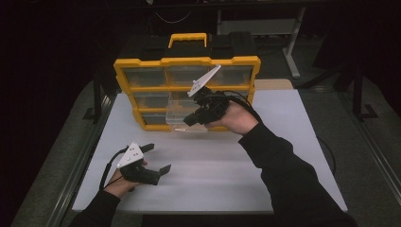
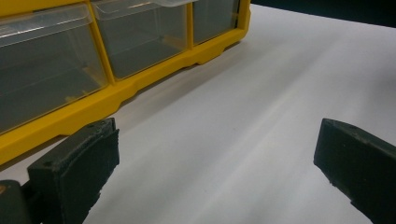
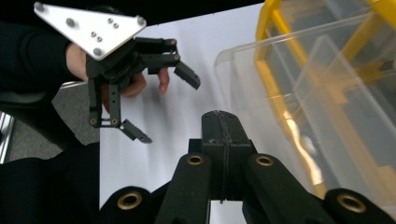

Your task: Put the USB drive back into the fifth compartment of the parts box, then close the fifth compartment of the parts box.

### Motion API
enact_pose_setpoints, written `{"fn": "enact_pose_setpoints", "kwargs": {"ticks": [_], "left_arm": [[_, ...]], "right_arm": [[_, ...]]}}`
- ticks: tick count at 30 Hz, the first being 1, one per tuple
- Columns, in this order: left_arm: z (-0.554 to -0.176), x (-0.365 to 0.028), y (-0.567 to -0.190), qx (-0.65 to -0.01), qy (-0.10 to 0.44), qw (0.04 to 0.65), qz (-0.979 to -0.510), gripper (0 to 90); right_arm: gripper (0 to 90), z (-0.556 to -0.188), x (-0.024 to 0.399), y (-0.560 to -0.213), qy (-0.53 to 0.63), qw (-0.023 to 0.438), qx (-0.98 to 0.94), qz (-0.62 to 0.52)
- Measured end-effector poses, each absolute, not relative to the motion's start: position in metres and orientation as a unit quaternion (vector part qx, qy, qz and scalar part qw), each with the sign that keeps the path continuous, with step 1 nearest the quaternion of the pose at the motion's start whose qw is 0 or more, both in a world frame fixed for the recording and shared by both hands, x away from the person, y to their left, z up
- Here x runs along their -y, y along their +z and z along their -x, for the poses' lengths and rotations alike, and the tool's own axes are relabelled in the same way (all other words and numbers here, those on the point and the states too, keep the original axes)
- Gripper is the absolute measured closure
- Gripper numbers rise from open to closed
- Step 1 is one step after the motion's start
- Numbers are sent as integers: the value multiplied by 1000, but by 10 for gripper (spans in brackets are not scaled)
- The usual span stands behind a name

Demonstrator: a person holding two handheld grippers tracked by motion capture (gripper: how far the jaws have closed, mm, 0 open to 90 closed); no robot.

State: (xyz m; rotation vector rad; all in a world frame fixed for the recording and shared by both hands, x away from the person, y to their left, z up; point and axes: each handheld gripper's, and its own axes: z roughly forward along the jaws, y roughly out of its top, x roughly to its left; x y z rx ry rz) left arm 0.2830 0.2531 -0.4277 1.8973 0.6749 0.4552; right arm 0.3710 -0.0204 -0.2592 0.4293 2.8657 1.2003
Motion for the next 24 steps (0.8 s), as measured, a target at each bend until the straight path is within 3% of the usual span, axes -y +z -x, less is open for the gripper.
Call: {"fn": "enact_pose_setpoints", "kwargs": {"ticks": [24], "left_arm": [[-283,-254,-428,-282,190,513,-788,0]], "right_arm": [[889,-372,19,-274,369,14,-918,-143]]}}
